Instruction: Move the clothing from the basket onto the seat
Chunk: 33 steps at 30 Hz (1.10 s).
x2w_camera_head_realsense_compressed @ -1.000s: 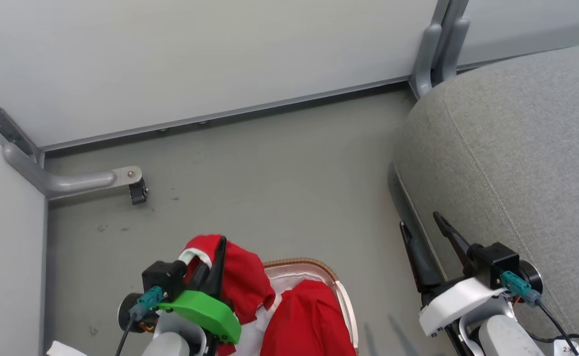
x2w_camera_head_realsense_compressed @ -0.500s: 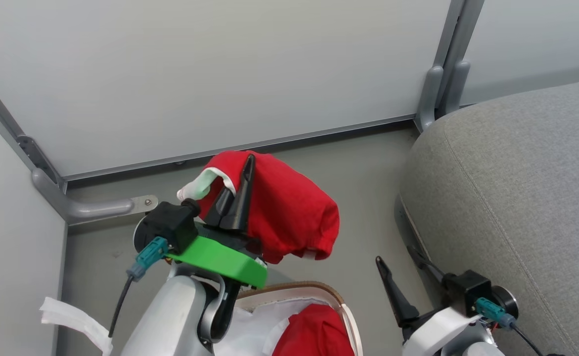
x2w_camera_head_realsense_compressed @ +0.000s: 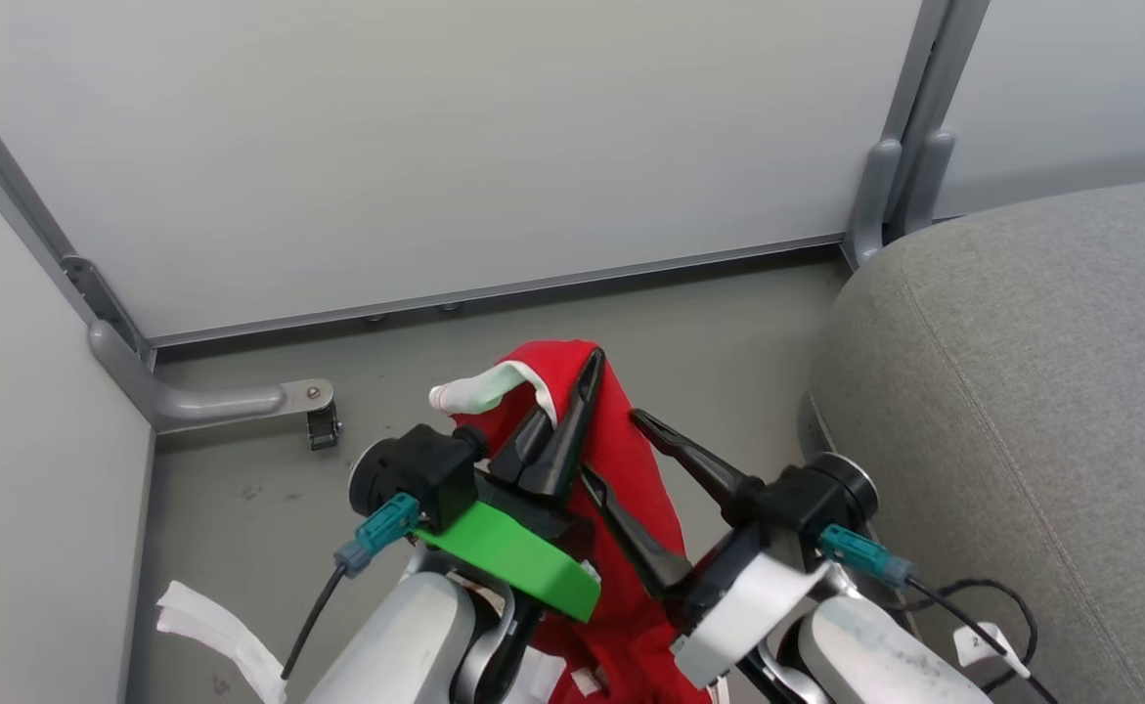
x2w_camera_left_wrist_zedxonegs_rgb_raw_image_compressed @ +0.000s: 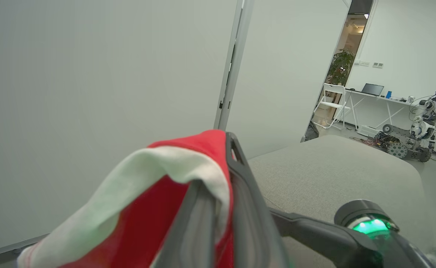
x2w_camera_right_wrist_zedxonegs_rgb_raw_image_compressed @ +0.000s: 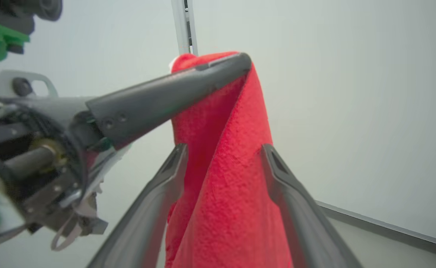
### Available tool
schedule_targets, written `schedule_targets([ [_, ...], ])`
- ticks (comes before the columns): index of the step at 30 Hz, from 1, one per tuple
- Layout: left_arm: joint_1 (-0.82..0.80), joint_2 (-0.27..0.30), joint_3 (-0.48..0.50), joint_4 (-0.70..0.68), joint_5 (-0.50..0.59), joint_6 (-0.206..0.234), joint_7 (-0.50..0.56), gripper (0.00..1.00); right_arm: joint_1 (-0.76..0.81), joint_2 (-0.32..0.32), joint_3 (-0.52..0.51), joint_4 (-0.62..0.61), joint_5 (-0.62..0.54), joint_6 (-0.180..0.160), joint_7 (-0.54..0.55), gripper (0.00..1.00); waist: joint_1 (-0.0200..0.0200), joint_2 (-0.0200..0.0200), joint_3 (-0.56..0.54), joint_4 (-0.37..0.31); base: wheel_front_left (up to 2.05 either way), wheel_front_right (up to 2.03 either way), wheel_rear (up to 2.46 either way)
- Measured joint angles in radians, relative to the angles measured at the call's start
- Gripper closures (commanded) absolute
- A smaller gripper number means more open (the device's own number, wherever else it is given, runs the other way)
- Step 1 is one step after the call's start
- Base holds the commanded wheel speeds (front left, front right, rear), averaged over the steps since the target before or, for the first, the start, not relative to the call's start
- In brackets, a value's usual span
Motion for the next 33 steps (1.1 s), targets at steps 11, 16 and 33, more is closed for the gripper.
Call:
schedule_targets([
  [11,-0.002,0.001,-0.080,-0.028,-0.049,0.001,0.000,1.00,-0.101,0.020,0.093,0.262,0.018,0.000,0.000,1.00,0.0000,0.0000,0.005,0.052,0.00,0.00,0.00],
  [16,0.002,0.001,-0.059,-0.038,-0.059,0.011,0.000,1.00,-0.090,0.022,0.072,0.267,0.063,0.000,0.000,1.00,0.0000,0.0000,0.006,0.043,0.00,0.00,0.00],
  [33,0.021,0.000,0.019,-0.028,-0.026,0.015,-0.001,0.00,0.030,-0.016,-0.090,0.144,0.089,0.000,0.000,1.00,0.0000,0.0000,0.034,-0.201,0.00,0.00,0.00],
])
